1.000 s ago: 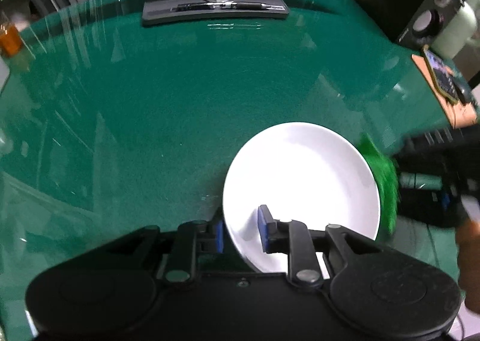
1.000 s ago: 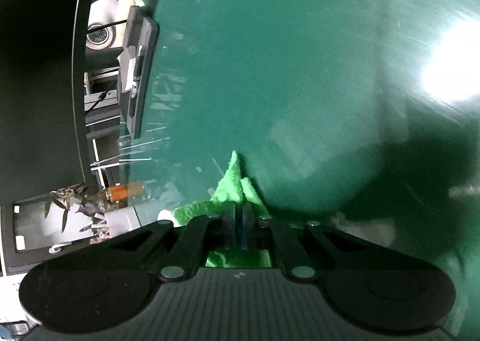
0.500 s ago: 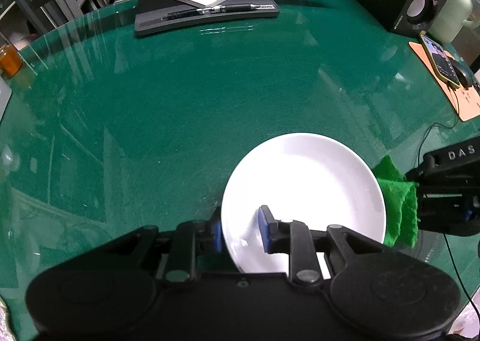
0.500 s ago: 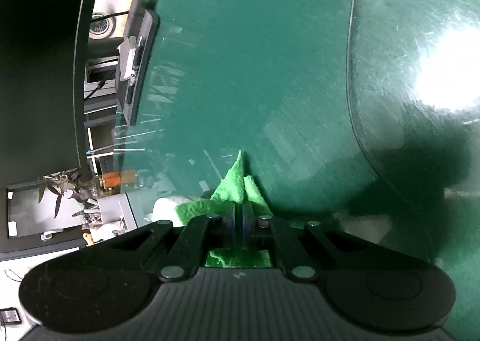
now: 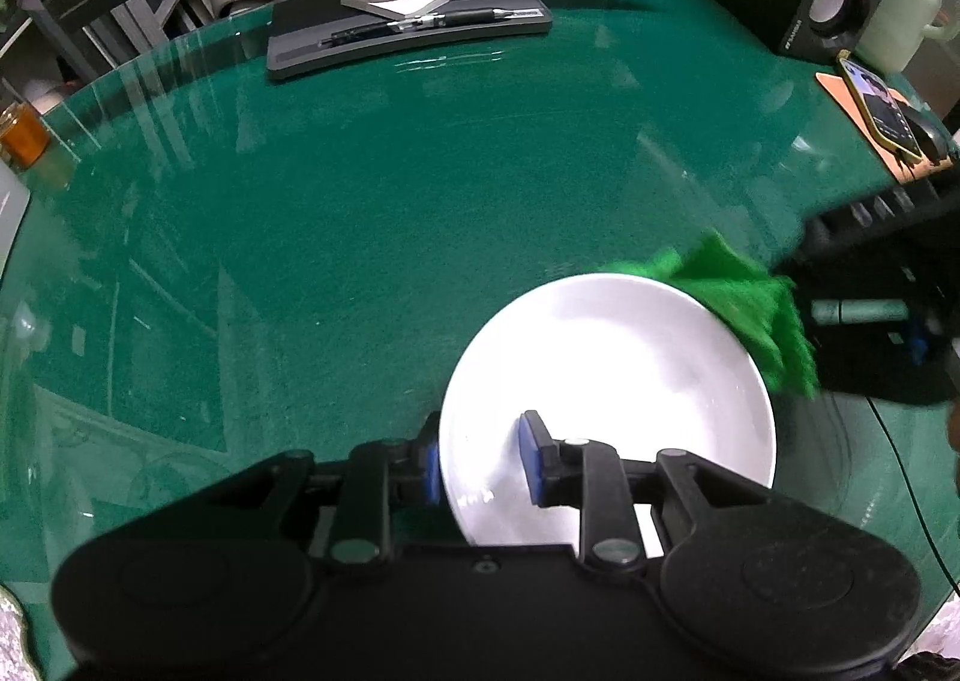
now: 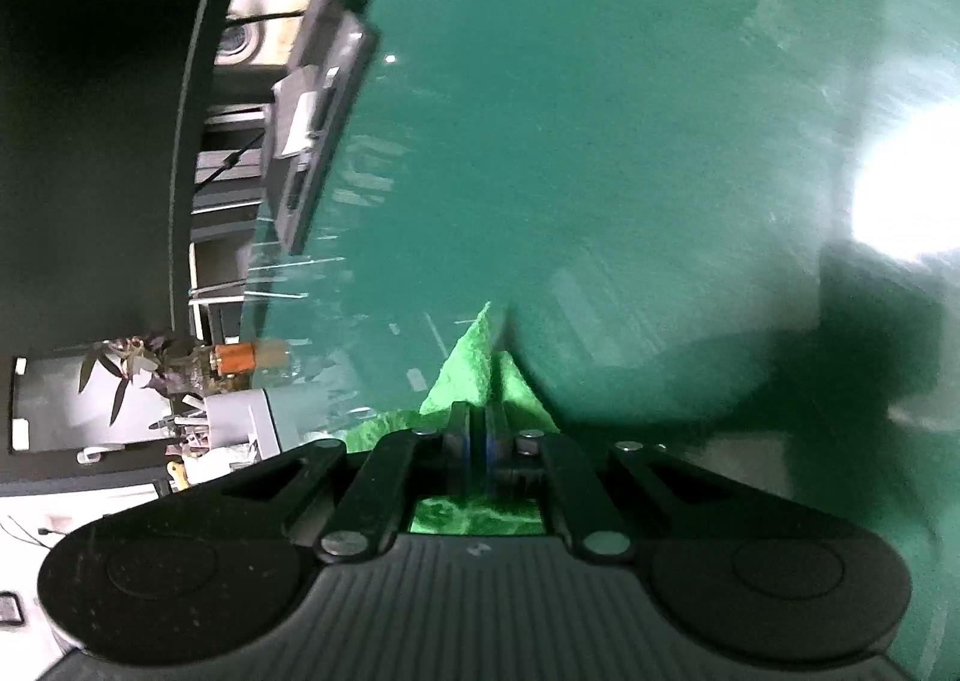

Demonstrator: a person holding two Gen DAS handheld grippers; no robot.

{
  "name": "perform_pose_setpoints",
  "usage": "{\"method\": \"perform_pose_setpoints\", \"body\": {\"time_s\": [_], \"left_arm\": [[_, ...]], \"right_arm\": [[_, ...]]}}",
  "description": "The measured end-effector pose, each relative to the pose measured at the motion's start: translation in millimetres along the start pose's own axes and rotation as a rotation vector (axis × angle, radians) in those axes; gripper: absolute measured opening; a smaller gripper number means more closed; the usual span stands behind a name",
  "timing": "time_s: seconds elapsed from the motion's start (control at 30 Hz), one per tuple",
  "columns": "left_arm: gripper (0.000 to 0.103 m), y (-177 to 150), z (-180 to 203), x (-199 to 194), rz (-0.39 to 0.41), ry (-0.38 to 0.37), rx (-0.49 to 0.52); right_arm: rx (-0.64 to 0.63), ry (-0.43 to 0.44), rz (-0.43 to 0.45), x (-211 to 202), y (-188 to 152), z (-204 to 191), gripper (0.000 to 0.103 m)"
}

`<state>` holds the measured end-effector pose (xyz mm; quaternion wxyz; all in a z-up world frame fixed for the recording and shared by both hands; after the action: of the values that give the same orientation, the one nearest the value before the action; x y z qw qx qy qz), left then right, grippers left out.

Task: Clean bowl
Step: 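Lift the bowl with the left gripper while the right gripper wipes the cloth over its rim, then hold the bowl with the left gripper while the right gripper rubs the cloth inside it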

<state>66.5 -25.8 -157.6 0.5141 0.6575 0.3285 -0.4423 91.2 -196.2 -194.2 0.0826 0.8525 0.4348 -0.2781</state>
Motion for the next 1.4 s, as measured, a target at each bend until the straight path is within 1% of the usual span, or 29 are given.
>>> {"method": "perform_pose_setpoints", "body": {"time_s": [0.1, 0.2, 0.33, 0.47, 0.57, 0.7, 0.83, 0.9, 1.07, 1.2, 1.33, 1.4], "left_arm": [[0.026, 0, 0, 0, 0.003, 0.002, 0.006], [0.026, -1, -1, 0, 0.003, 0.002, 0.007], [0.026, -1, -1, 0, 0.005, 0.005, 0.008], [0.026, -1, -2, 0, 0.005, 0.007, 0.009], [0.026, -1, 3, 1, 0.004, 0.011, -0.004], [0.026, -1, 6, 1, 0.005, 0.016, -0.008], [0.026, -1, 6, 2, 0.007, 0.017, -0.001], [0.026, -1, 6, 2, 0.008, 0.018, 0.0], [0.027, -1, 6, 2, 0.008, 0.024, 0.005], [0.027, -1, 7, 2, 0.008, 0.029, 0.01], [0.028, -2, 8, 2, 0.014, 0.031, 0.027], [0.028, -2, 8, 3, 0.015, 0.031, 0.033]], "right_arm": [[0.048, -0.007, -0.007, -15, -10, 16, 0.005], [0.045, -0.015, -0.008, -14, -11, 16, 0.005], [0.015, -0.024, -0.003, -1, -5, 5, 0.005], [-0.039, -0.012, -0.016, 18, 3, -16, 0.005], [-0.063, -0.012, -0.02, 20, 3, -20, 0.005], [-0.028, -0.016, -0.013, 6, 0, -7, 0.005], [0.03, -0.025, -0.017, -14, -12, 13, 0.005], [0.04, -0.029, -0.02, -16, -15, 15, 0.005], [-0.007, -0.039, -0.012, 2, -5, -2, 0.006], [-0.051, -0.029, -0.025, 15, 1, -16, 0.006], [-0.059, -0.024, -0.026, 10, 0, -14, 0.006], [-0.037, -0.029, -0.026, 1, -3, -4, 0.006]]}}
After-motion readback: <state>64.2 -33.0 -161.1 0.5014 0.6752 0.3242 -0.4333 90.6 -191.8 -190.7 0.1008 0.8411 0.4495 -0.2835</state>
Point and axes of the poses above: each gripper's, at about its wrist camera, not at the fingertips, and x roughly the way its jaws point, z to its right, y to its top, the point moved 8 cm from there along x, roughly the way its jaws point, and after that the axes turned 6 degrees about y, right-handed, at the moved point
